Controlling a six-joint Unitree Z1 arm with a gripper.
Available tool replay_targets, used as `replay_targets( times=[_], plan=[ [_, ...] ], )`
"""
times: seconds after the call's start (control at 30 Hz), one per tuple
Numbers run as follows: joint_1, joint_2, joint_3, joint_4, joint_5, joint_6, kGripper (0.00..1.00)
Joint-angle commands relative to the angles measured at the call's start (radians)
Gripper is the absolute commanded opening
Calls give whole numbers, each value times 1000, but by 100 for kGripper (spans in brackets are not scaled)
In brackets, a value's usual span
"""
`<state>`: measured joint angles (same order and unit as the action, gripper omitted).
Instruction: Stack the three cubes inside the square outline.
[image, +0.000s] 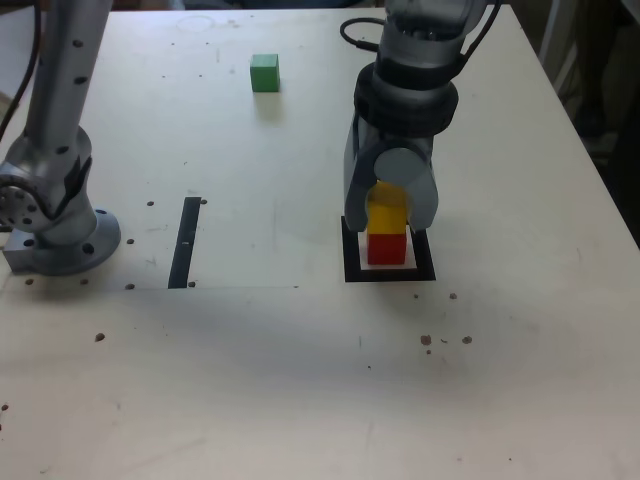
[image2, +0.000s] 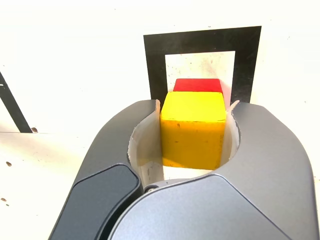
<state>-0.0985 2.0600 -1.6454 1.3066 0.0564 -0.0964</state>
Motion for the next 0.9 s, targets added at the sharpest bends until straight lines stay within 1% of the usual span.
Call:
replay_targets(
  times=[0.0,0.07,0.13,0.2,0.23,0.27,0.3,0.33,0.37,0.4,0.47,0.7,0.77,0.87],
  plan=[
    [1,-2,-4,1,-2,1,25],
    [0,-2,-5,0,-3,1,27],
    [0,-1,-4,-1,-4,1,33],
    [0,0,-3,-2,-5,3,48],
    [0,0,-3,-3,-6,4,58],
    [0,-1,-2,-4,-7,5,71],
    [0,-1,-2,-5,-8,6,81],
    [0,-2,-1,-6,-8,7,88],
    [0,-3,-1,-7,-8,8,94],
    [0,-3,-1,-7,-9,8,97],
    [0,-6,-1,-7,-8,9,99],
    [0,-39,3,5,-3,8,99],
    [-1,-59,4,17,5,8,99],
    [2,-100,5,45,29,10,99]
  ],
)
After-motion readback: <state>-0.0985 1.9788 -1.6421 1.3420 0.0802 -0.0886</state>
